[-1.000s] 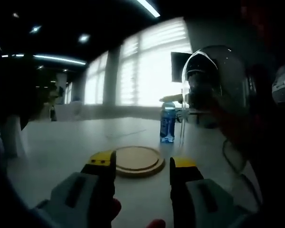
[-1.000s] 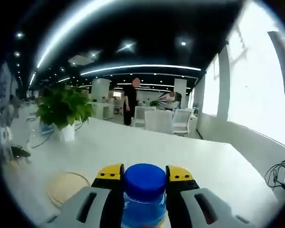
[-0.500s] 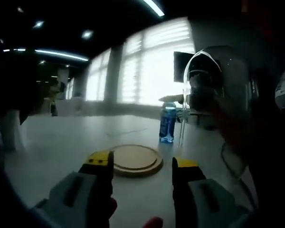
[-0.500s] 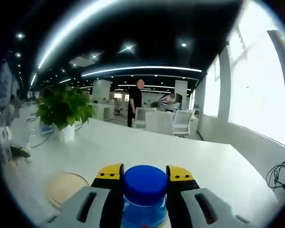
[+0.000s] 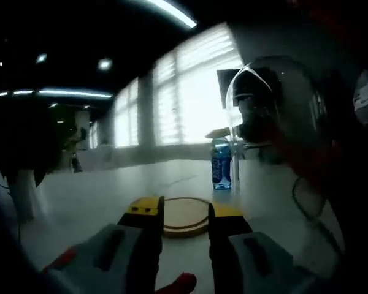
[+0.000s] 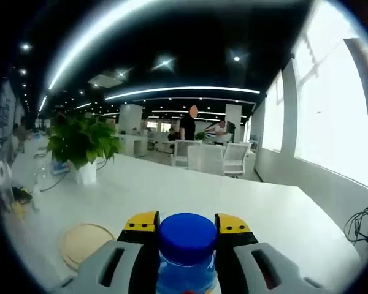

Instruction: Open the cover put in the Mizone put the cover back on

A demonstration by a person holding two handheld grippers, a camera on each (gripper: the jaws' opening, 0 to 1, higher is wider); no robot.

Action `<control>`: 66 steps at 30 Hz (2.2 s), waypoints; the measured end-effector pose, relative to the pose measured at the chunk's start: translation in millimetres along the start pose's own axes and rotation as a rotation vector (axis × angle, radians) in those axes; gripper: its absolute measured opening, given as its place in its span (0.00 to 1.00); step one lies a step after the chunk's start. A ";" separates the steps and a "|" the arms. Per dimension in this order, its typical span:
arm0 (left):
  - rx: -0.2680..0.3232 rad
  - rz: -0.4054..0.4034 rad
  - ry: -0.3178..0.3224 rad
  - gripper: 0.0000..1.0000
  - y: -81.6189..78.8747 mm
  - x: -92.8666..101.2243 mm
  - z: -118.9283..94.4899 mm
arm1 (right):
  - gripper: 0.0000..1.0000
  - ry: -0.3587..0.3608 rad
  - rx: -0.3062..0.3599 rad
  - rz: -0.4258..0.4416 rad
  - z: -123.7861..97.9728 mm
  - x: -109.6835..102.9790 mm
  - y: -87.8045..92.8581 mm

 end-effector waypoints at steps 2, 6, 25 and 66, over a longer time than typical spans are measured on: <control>0.000 0.001 0.003 0.17 -1.0 -1.2 -1.1 | 0.28 -0.003 0.002 0.005 -0.1 -0.3 0.3; 0.004 -0.054 -0.011 0.14 -3.7 -3.8 -2.8 | 0.28 -0.006 0.004 0.007 0.4 0.4 0.4; -0.038 -0.054 0.001 0.10 0.3 -3.8 -1.3 | 0.29 -0.010 0.001 0.000 1.9 -0.3 1.2; -0.055 -0.040 -0.020 0.00 0.6 -7.7 -0.8 | 0.30 -0.018 0.006 0.002 2.5 -0.4 2.6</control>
Point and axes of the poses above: the point that each gripper's makers call its tool centre point, and the gripper's own axes: z roughly forward along the fingers, x roughly to its right, y roughly out of its underside, the point moved 10 cm from there along -z, roughly backward along the fingers, and after that the axes turned 14 degrees about -y, right-handed, at the moved point
